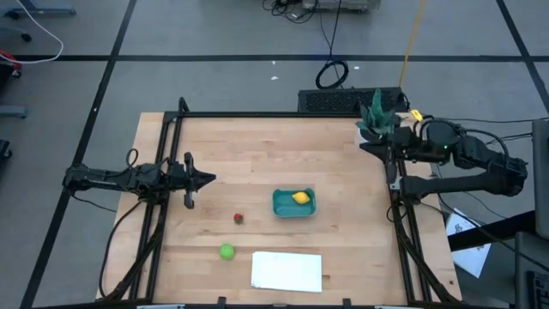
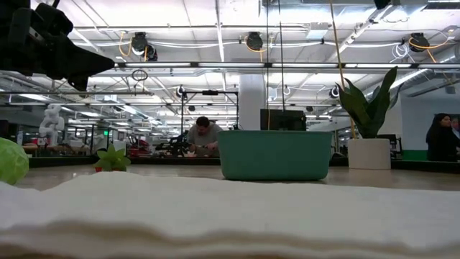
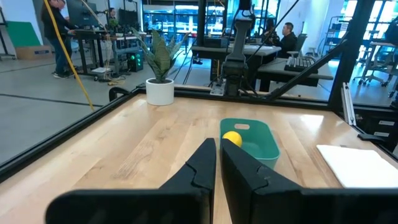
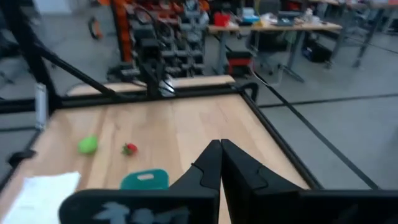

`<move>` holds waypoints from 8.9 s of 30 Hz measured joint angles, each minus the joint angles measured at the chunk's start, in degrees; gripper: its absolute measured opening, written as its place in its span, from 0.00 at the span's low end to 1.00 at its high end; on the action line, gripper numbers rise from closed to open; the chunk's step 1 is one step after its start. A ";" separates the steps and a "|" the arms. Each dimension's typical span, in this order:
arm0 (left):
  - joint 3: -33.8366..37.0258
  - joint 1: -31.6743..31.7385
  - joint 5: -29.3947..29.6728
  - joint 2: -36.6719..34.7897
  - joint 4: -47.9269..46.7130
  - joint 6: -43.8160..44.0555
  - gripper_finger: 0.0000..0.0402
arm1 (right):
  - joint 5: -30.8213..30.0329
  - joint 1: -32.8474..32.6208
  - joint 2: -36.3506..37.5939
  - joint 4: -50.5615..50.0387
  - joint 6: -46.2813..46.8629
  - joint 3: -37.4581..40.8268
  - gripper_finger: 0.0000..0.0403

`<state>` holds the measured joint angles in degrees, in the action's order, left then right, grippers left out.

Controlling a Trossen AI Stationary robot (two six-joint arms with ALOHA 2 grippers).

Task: Pick and placing Produce into tupperware
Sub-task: Put the red strawberry into the blue bin

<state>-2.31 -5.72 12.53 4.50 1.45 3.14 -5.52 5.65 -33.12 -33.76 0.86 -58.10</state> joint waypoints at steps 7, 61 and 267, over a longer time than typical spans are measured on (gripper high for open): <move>0.00 0.01 0.00 0.00 0.00 0.05 0.06 | 2.63 0.00 5.00 6.58 0.75 6.61 0.00; 0.00 0.02 -0.02 0.01 0.00 0.05 0.06 | 8.62 -0.02 16.66 46.64 6.43 46.77 0.00; -68.87 0.44 -18.41 78.78 -58.66 -6.96 0.07 | 7.06 0.00 9.00 46.84 0.13 46.75 0.00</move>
<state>-71.18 -5.28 -5.87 83.29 -57.21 -3.82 1.54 5.65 -24.12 13.08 0.99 -11.35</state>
